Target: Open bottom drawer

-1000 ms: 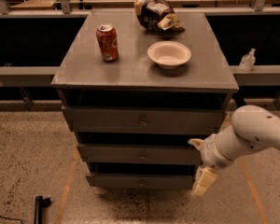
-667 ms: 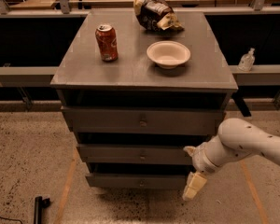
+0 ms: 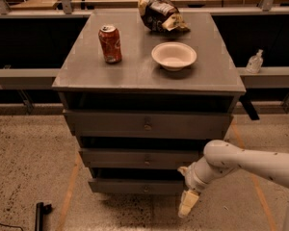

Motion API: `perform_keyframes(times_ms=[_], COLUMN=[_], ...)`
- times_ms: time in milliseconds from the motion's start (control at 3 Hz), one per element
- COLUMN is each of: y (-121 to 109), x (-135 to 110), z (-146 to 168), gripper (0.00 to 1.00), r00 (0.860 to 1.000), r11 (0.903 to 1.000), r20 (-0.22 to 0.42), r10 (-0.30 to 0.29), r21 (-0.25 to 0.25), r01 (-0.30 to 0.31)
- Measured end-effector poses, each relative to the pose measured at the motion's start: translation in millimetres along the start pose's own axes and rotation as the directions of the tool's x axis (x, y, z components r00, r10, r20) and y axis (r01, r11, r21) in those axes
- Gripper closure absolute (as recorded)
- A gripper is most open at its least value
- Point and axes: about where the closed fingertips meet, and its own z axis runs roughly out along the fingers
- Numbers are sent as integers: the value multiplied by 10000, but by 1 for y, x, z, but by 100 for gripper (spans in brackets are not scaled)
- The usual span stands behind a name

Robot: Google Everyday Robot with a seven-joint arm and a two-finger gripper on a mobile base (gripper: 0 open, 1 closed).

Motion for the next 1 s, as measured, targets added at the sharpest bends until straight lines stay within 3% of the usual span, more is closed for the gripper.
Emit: perform_keyframes(times_ms=[333, 667, 1000], y=[-10, -19, -25], x=[27, 22, 27], z=[84, 80, 98], gripper=[0, 0, 0], r00=[9975, 9986, 9996], r11=[9996, 9981, 9975], r20=[-680, -496, 140], r10=[-179, -192, -245], r21=[204, 569, 670], r01=[193, 220, 236])
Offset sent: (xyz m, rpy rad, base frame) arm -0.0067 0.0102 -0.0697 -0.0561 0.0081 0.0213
